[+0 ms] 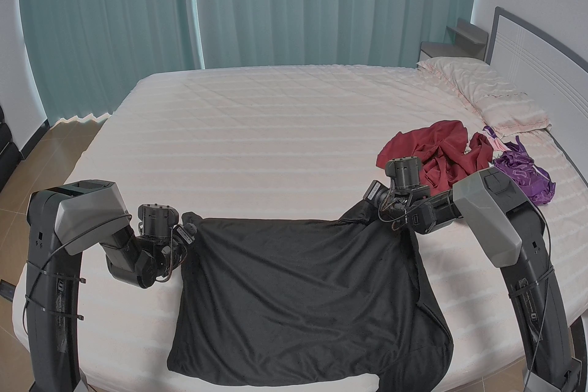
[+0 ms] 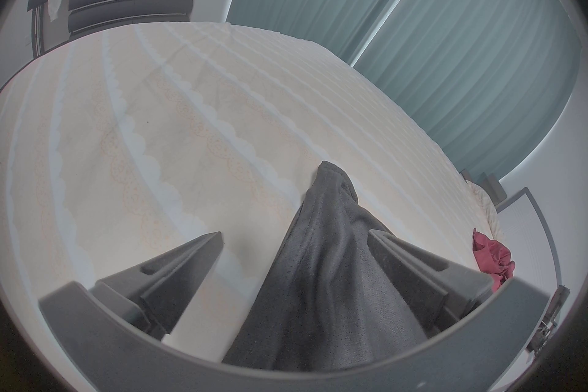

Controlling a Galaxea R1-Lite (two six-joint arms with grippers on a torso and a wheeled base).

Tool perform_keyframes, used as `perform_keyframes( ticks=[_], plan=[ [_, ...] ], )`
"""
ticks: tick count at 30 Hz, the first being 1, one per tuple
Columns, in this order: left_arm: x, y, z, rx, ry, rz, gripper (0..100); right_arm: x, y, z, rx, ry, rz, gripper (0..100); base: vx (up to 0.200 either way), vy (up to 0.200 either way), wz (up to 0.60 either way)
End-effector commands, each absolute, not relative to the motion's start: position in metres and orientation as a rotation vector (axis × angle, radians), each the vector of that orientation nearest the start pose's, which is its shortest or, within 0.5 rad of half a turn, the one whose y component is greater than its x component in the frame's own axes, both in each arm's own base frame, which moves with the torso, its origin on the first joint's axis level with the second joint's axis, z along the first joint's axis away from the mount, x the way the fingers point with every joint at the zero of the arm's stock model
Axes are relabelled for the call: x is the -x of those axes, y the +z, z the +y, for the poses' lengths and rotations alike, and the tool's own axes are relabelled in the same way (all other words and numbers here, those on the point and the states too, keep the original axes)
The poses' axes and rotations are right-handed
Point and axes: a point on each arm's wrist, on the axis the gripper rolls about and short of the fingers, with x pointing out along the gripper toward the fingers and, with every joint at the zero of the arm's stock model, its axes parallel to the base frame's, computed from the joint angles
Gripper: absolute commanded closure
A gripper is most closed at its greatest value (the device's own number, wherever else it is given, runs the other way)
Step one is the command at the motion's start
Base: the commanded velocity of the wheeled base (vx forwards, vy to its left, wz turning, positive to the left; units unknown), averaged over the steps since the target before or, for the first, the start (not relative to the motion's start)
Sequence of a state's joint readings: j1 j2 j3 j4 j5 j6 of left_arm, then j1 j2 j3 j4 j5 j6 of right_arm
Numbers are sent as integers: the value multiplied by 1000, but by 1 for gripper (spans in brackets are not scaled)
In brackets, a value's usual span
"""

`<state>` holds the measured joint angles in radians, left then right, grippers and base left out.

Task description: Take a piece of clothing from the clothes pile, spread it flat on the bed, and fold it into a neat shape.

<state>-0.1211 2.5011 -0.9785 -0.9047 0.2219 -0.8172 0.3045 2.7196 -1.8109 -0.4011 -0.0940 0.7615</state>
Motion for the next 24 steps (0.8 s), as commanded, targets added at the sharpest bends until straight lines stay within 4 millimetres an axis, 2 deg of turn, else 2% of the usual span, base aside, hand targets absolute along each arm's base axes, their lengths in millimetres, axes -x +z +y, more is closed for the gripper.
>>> perform_keyframes(
  ticks=[1,9,11,15,18,19,24],
  plan=[
    [-405,-51,-44,685,340,530,0,-511,-5,153,-656,13,508,100,0,0,0],
    [-405,-51,-44,685,340,530,0,-528,69,142,-704,83,270,100,0,0,0],
    [-405,-51,-45,685,338,529,0,-530,69,141,-680,81,275,100,0,0,0],
    [-405,-51,-45,684,339,530,0,-530,46,143,-596,72,324,100,0,0,0],
    [-405,-52,-45,684,339,532,0,-531,40,143,-583,61,335,100,0,0,0],
    [-405,-52,-45,684,339,532,0,-531,38,143,-582,59,341,0,0,0,0],
    [-405,-53,-45,682,340,531,0,-531,37,143,-546,69,327,0,0,0,0]
  ],
)
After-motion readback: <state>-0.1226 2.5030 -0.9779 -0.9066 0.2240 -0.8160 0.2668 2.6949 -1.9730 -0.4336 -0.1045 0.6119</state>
